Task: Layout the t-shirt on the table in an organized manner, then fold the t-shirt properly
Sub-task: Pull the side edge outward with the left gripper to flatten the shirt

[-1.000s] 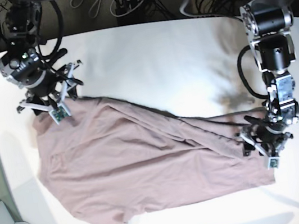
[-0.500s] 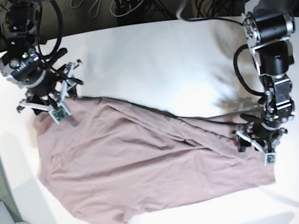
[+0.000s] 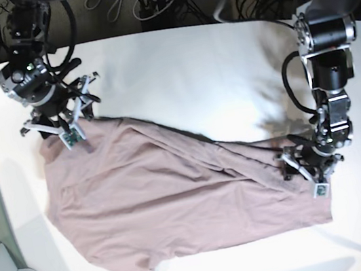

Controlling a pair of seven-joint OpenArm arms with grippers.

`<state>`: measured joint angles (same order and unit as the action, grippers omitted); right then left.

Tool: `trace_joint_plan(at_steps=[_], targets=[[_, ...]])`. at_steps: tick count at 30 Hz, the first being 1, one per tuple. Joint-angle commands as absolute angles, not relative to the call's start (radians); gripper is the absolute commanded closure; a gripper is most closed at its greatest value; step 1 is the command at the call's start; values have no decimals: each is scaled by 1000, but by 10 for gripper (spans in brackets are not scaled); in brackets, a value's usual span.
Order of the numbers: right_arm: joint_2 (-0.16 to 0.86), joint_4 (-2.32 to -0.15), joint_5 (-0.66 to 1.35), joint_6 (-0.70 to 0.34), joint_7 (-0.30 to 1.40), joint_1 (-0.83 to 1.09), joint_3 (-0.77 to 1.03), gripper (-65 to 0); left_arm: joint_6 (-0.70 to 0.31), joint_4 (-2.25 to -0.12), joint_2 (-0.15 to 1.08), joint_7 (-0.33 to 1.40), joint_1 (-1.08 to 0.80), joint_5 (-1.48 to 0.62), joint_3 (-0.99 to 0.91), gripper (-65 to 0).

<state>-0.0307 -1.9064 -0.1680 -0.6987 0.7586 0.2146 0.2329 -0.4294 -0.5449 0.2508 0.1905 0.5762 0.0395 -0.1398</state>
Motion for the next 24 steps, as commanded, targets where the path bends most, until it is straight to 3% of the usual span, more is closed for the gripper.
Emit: trace_joint_plan(at_steps=[1, 24], targets=[[-28, -1923, -154, -698, 739, 209, 232, -328, -427, -559, 257, 166, 610, 30, -131, -325], [-28, -1923, -154, -698, 740, 225, 234, -328, -427, -562, 257, 168, 610, 22, -128, -324]])
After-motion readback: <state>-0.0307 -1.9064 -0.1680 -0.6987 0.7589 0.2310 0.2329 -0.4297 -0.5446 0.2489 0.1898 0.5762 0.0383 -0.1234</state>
